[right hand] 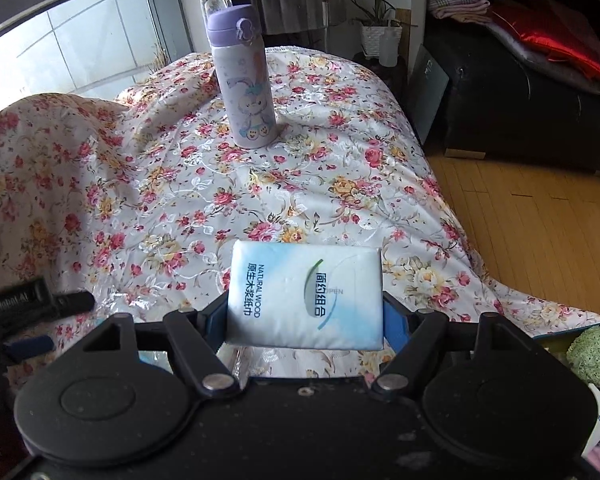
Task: Organize soft objects
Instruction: 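Grasp the clear plastic bag with blue clip with the left tool while the right tool holds the packet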
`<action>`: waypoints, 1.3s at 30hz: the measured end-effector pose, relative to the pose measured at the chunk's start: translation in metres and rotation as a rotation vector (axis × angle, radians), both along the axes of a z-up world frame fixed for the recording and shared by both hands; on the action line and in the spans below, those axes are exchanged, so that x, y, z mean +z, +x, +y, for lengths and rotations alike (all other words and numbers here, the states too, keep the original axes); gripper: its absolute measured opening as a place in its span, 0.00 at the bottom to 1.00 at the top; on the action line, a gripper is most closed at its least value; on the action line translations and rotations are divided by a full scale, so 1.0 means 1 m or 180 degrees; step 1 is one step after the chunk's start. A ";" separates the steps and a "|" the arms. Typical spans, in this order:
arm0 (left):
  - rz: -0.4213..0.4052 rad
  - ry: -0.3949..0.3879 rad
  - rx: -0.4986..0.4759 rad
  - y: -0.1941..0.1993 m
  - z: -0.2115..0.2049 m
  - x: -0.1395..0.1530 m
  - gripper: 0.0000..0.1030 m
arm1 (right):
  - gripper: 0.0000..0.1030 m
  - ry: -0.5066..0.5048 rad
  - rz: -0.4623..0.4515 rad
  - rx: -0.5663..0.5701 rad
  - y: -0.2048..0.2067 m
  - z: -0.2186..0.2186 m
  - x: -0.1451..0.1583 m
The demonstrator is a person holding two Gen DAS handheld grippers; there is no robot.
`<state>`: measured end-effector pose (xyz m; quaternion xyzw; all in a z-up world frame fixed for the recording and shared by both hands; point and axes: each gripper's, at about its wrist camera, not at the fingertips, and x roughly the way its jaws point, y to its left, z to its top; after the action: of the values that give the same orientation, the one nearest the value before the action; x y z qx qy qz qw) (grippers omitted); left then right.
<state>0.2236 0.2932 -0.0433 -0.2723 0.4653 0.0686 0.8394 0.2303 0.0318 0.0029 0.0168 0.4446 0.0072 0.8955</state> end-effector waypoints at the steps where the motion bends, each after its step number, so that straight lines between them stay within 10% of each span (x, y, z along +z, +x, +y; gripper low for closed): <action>1: 0.0036 -0.0036 -0.0087 0.000 -0.003 -0.002 0.95 | 0.72 0.0012 -0.0001 -0.0003 -0.001 -0.001 0.000; 17: 0.0340 -0.0353 -0.1060 0.042 -0.067 -0.025 0.96 | 0.72 0.0080 0.0019 -0.0090 0.004 -0.016 -0.018; 39: 0.0924 0.0435 -0.1378 0.078 -0.146 -0.028 0.96 | 0.72 0.0011 -0.0230 -0.0275 -0.015 -0.049 -0.002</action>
<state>0.3020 0.1472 -0.0713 -0.0966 0.6224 -0.0430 0.7755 0.2154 -0.0169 0.0005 0.0373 0.4109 -0.0301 0.9104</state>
